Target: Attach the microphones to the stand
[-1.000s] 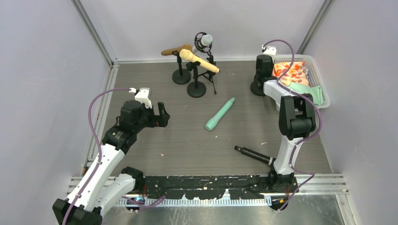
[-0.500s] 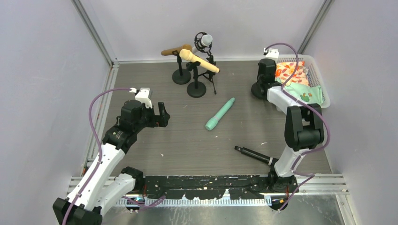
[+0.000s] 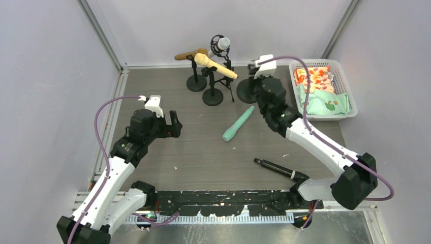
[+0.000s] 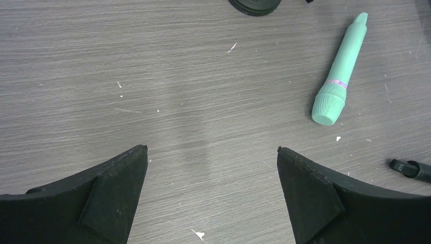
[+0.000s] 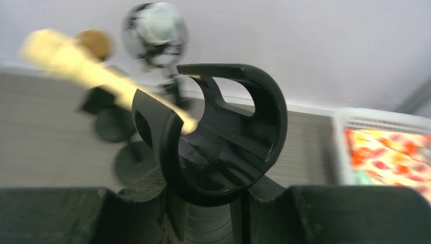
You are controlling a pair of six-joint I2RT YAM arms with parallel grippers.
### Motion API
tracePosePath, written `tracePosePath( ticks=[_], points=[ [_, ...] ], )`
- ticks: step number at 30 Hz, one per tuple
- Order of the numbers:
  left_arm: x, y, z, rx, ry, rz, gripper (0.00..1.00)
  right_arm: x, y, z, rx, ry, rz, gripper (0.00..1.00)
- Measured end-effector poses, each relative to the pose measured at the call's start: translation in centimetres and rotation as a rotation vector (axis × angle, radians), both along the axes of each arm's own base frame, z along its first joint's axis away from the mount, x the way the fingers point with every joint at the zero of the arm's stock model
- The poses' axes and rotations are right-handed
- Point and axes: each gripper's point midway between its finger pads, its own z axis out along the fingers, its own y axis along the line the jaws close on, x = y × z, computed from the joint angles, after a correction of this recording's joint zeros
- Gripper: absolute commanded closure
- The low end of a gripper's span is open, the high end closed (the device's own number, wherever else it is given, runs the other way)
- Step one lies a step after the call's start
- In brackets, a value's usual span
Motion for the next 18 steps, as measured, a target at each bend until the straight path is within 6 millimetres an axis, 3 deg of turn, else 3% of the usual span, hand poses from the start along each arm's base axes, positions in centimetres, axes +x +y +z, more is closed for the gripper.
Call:
tracePosePath(
  ticks=[4,7,12,18],
  points=[
    [-0.2,0.2,0.7,-0.005,-0.025,0.007,0.00,-4.1,7.1,-0.4,0.006,0.004,0.202,0.99],
    [-0.2,0.3,0.9,-0.008,-0.035,0.009,0.00,-6.2,10.8,-2.0,0.019,0.038,0.328,0.99],
    [-0.3,0.4,1.3,-0.011,-0.051,0.014,0.00,-6.1,14.2,-4.2,0.052,0.072,0.415,0.99],
    [-0.5,0.5,1.8,-0.017,-0.069,0.016,0.00,-5.1,18.9,-9.2,0.075,0.135,0.512,0.99]
  ],
)
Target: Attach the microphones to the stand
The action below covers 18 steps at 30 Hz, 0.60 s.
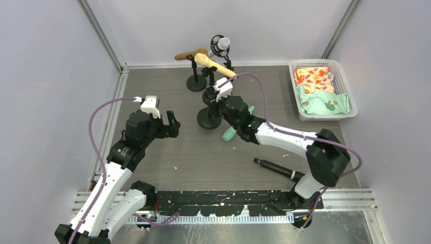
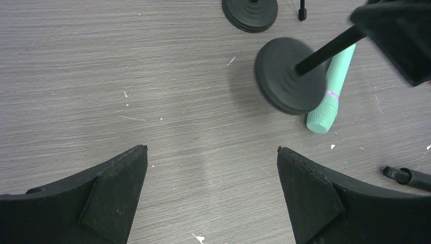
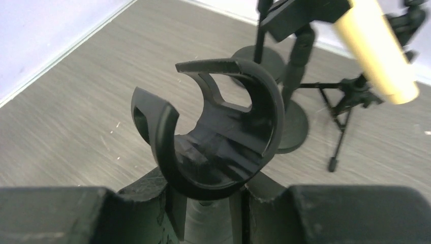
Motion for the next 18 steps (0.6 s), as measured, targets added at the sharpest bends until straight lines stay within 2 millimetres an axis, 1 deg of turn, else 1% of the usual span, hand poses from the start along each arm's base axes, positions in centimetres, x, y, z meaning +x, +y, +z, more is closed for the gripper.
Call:
tracePosePath(
  ticks=[4,6,8,10,13,14,18],
  points=[
    [0.0,0.0,0.0,0.000,-0.001,0.000,0.00,0.0,2.3,-2.7,0.006,0.030,0.060,0.99],
    [0.0,0.0,0.0,0.000,-0.001,0.000,0.00,-0.2,3.1,-3.6,0.005,0.038,0.090,0.99],
    [0.0,0.0,0.0,0.000,0.000,0.000,0.00,-0.3,3.7,-4.2,0.007,0.041,0.117,0.97],
    [0.0,0.0,0.0,0.000,0.000,0.000,0.00,-0.6,4.1,-4.6,0.012,0.036,0.146,0.91],
    [0.0,0.0,0.0,0.000,0.000,0.000,0.00,-1.4,4.4,-5.5,0.012,0.032,0.193,0.70],
    [0.0,0.0,0.0,0.000,0.000,0.000,0.00,-1.7,4.5,-5.8,0.009,0.036,0.206,0.65],
    [0.0,0.0,0.0,0.000,-0.001,0.000,0.00,-2.6,5.0,-6.6,-0.009,0.054,0.267,0.54]
  ],
)
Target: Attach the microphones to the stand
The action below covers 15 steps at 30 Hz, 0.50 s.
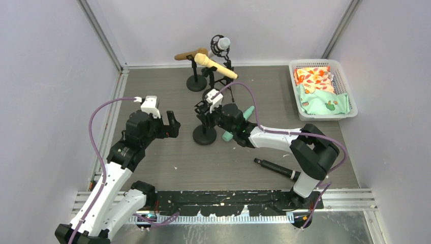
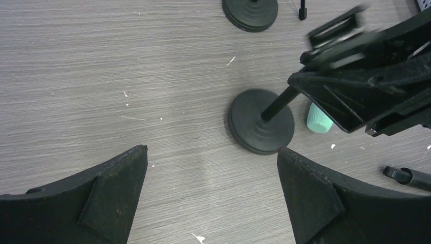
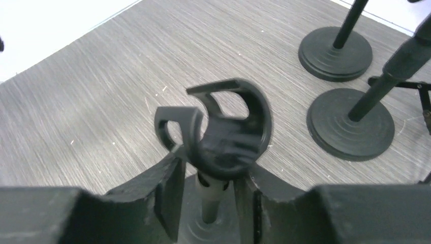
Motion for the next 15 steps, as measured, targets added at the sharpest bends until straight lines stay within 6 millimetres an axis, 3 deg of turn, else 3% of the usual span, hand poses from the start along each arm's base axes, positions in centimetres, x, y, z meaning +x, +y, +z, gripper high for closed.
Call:
tracePosePath(
  ticks=[5,10,15],
  points=[
    [0.0,0.0,-0.1,0.002,0.004,0.000,0.00,-1.2,0.4,-0.4,-0.010,0.007,0.062,0.40],
    [0.1,0.0,-0.2,0.003,0.006,0.000,0.00,-3.1,-0.2,-0.9,-0.042,0.043,0.108,0.37],
    [0.1,0.1,-0.2,0.005,0.005,0.006,0.00,-5.8,-2.4,2.0,-0.009,0.054,0.134,0.36]
  ],
)
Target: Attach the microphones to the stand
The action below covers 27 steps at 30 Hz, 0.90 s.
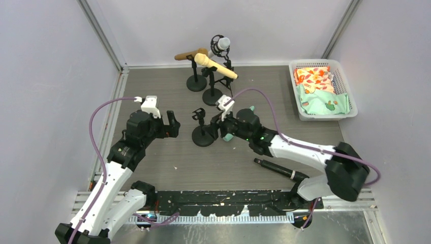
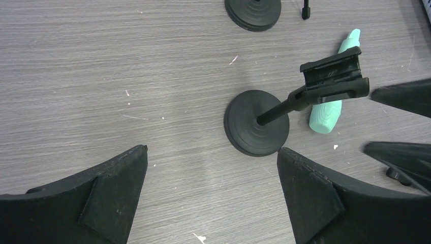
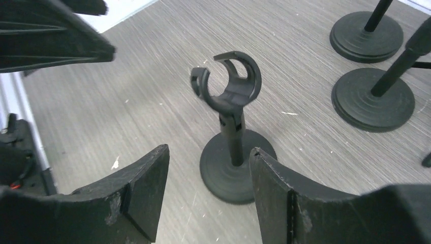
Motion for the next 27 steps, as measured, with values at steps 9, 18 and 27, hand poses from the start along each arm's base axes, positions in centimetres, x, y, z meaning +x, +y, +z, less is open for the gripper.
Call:
tracePosePath(
  ticks=[9,18,27],
  points=[
    [0.1,0.2,0.0,0.003,-0.001,0.010,0.00,-0.5,-6.9,2.6,0.108,0.132,-0.334,0.33],
    [0.1,0.3,0.0,0.006,-0.002,0.016,0.00,3.1,-12.4,-4.8,0.003,0.422,-0.971,0.24],
    [0.1,0.4,0.2,0.005,-0.009,0.020,0.00,5.6,-12.1,-8.4,-0.054,0.590,-1.171,0.21]
  ],
)
